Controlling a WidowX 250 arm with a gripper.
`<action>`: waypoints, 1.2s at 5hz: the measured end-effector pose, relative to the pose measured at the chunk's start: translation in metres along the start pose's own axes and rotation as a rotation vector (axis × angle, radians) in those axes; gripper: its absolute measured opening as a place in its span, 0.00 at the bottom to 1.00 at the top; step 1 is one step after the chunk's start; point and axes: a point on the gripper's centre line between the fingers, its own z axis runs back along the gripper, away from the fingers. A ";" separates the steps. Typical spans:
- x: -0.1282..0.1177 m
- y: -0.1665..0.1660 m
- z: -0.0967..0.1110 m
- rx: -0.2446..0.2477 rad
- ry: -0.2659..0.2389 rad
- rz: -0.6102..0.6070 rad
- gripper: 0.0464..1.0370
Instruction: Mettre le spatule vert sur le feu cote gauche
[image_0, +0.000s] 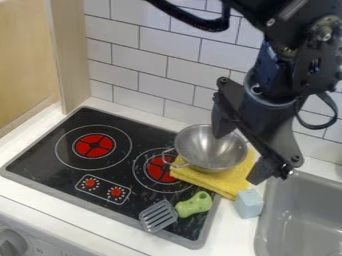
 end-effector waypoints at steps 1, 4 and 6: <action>-0.010 -0.004 -0.007 -0.004 0.036 -0.013 0.96; -0.027 0.008 -0.029 -0.089 0.066 0.018 0.96; -0.037 0.010 -0.056 -0.141 0.123 0.016 0.96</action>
